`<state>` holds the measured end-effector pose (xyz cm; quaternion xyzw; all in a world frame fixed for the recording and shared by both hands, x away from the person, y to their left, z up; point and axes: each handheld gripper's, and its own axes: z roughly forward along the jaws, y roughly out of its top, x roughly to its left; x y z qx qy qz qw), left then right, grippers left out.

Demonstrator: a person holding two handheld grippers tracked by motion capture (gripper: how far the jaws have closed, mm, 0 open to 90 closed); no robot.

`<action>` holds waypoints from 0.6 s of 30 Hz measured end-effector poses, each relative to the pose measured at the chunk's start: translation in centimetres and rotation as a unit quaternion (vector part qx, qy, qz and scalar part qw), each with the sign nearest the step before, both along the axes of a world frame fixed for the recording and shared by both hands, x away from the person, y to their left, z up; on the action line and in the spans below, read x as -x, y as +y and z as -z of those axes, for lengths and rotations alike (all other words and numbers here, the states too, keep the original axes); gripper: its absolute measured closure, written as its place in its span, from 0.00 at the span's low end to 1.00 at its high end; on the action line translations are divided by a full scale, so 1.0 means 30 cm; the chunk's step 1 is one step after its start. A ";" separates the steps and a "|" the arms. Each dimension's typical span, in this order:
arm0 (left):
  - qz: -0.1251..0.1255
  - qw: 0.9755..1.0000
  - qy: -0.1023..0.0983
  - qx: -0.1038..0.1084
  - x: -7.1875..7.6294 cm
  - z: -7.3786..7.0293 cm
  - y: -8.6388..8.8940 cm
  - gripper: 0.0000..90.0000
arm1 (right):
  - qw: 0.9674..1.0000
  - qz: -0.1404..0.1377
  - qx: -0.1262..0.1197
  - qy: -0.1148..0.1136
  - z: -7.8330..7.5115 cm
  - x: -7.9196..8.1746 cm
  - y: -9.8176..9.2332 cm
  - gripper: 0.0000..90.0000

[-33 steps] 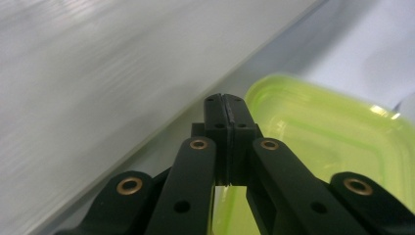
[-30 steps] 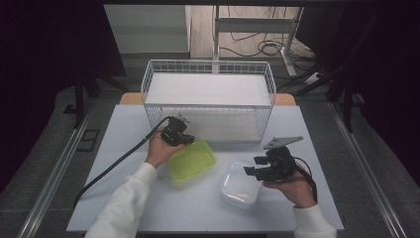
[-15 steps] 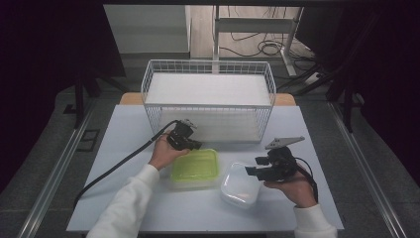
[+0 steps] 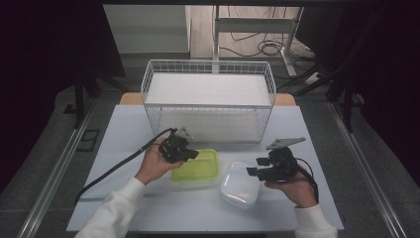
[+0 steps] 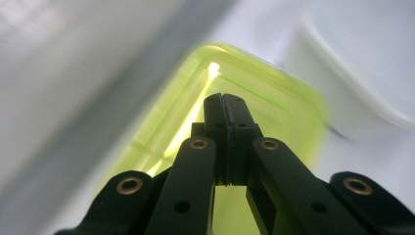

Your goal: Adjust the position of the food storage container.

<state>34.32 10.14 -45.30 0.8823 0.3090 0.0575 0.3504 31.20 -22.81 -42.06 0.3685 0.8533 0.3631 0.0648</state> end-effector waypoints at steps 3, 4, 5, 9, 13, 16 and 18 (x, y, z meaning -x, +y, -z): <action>0.004 1.000 0.016 0.008 0.058 0.013 0.017 1.00 | 1.000 -0.001 -0.001 0.002 0.000 0.003 0.002 0.48; 0.001 1.000 0.025 0.010 0.080 0.023 0.030 1.00 | 1.000 -0.001 -0.001 0.002 0.000 0.004 0.003 0.48; 0.000 1.000 0.029 0.011 0.092 0.030 0.038 1.00 | 1.000 -0.001 -0.001 0.001 0.000 0.005 0.005 0.48; 0.007 0.999 0.047 -0.002 0.173 0.075 0.071 1.00 | 1.000 -0.001 -0.001 0.004 0.001 0.005 0.011 0.48; 0.017 0.999 0.050 -0.008 0.212 0.095 0.067 1.00 | 1.000 0.002 -0.003 0.004 0.002 0.004 0.013 0.48; 0.021 0.998 0.049 -0.023 0.222 0.120 0.049 1.00 | 1.000 0.004 -0.004 0.006 0.005 0.002 0.015 0.48; 0.015 0.998 0.049 -0.027 0.215 0.143 0.034 1.00 | 1.000 0.003 -0.003 0.007 0.006 0.002 0.018 0.48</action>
